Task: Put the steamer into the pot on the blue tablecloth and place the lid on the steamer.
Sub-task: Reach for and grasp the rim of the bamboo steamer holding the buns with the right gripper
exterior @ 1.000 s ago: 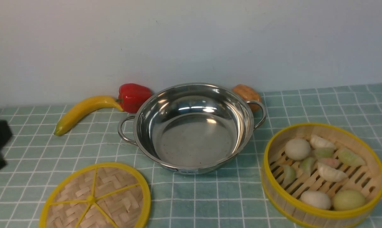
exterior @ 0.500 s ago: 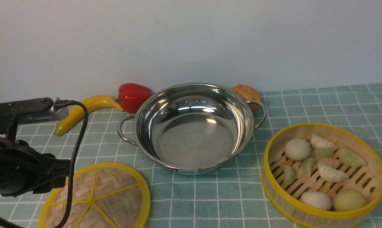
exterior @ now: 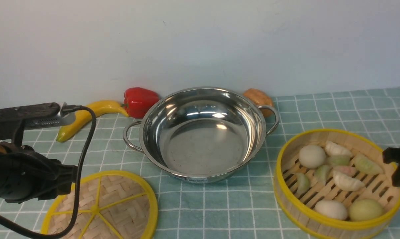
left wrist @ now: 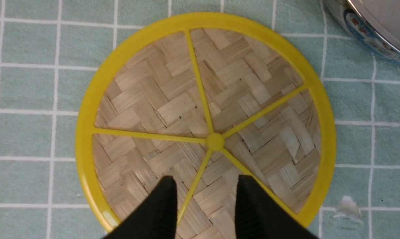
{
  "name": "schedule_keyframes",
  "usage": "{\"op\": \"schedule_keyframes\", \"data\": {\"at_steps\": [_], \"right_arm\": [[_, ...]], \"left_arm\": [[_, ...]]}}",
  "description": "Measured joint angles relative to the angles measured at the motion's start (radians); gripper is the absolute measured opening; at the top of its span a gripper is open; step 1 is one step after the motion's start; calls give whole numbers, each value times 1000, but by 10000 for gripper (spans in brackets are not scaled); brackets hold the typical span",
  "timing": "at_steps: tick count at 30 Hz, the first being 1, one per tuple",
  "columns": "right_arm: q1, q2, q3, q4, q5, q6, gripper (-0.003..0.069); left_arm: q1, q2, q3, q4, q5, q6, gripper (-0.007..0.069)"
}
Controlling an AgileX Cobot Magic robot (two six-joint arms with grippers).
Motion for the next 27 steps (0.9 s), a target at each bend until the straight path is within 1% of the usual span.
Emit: {"op": "schedule_keyframes", "data": {"at_steps": [4,6,8,9,11,13,14,15,16,17,18,22,24,27], "right_arm": [[0,67,0,0,-28,-1,238],[0,87,0,-1,-29,-1,219],[0,92,-1,0,-27,-1,179],[0,92,-5,-3,-20,4,116],[0,92,-15,-30,-1,5,55],[0,89,-26,-58,37,-8,57],[0,78,-40,-74,100,-7,59],[0,76,-45,-78,106,-7,59],[-1,59,-68,-92,159,-8,62],[-1,56,-72,-92,164,-8,62],[-1,27,-106,-95,216,-8,62],[-1,-30,-190,-91,313,-8,62],[-1,-52,-259,-83,379,-8,62],[20,-57,-364,-76,432,-8,62]], "left_arm": [[0,0,0,0,-4,0,243],[0,0,0,0,-4,0,243],[0,0,0,0,-4,0,243],[0,0,0,0,-4,0,243],[0,0,0,0,-4,0,243],[0,0,0,0,-4,0,243],[0,0,-1,0,-4,0,243],[0,0,-1,0,-4,0,243],[0,0,-1,0,-4,0,243],[0,0,-1,0,-4,0,243],[0,0,-1,1,-5,0,243],[0,0,-1,5,-5,0,243],[0,0,-1,8,-5,0,243],[0,0,-1,8,-5,0,243]]}}
